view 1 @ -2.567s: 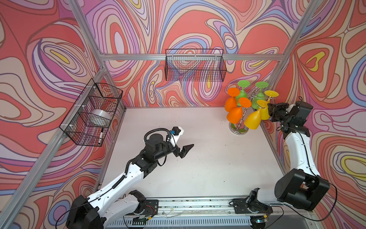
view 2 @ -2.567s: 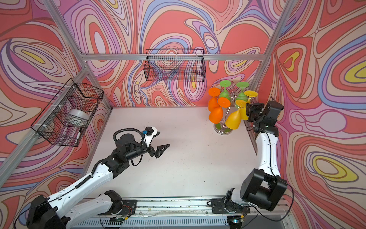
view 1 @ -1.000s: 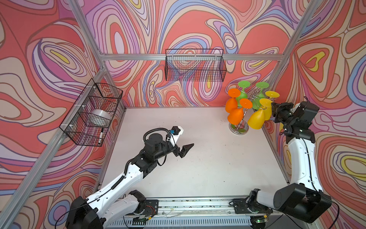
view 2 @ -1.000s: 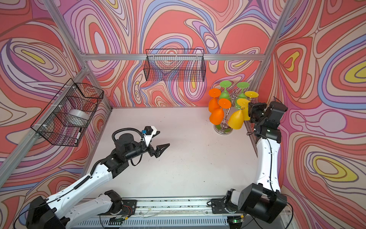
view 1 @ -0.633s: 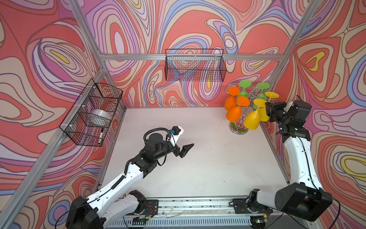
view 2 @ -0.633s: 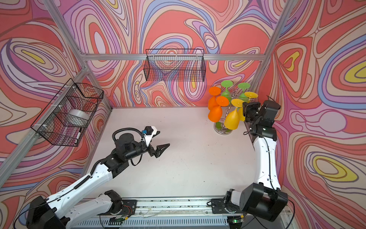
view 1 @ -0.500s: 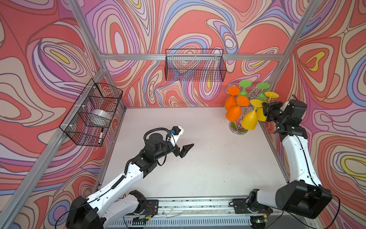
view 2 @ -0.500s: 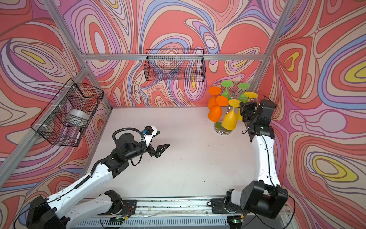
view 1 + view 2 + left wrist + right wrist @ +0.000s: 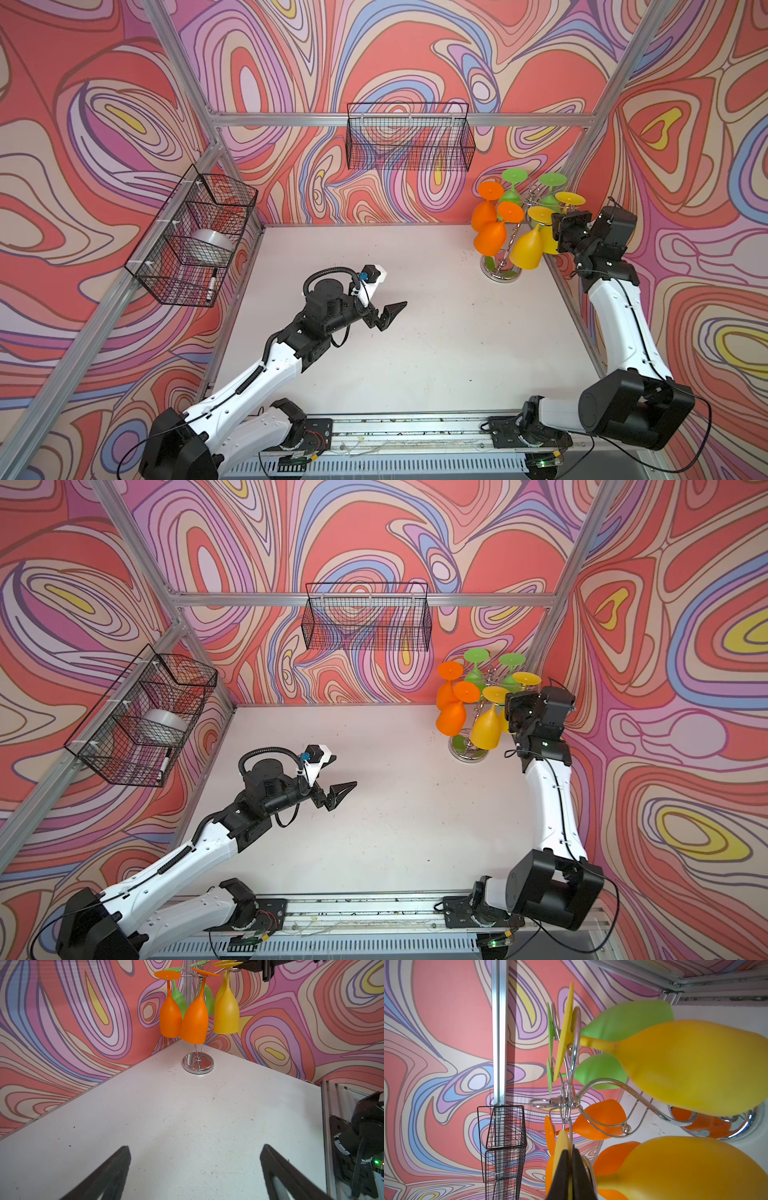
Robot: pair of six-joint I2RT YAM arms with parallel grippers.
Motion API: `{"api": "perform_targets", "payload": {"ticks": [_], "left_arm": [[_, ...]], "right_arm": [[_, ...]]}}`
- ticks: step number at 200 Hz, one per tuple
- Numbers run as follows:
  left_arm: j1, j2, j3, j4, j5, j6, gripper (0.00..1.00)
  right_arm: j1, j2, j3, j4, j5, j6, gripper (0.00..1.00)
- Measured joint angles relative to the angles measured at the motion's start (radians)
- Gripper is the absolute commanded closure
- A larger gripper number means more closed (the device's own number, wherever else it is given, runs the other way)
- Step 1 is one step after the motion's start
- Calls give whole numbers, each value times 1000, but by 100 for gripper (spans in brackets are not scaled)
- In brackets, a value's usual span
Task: Take the wine glass off the wine glass rack
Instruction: 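Slide the yellow glass off the rack arm with the right gripper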
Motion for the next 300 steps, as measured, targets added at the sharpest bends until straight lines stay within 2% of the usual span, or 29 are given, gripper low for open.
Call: {"api": "perform_targets", "payload": {"ticks": [82, 200, 300], "left_arm": [[0, 0, 0, -12, -12, 6, 3], [0, 0, 0, -21, -16, 19, 3], [0, -2, 0, -25, -16, 19, 2]], "right_arm": [[3, 4, 23, 45, 72, 3, 100], [3, 65, 40, 73, 109, 3, 100], [-3, 55, 40, 85, 176, -6, 100]]}}
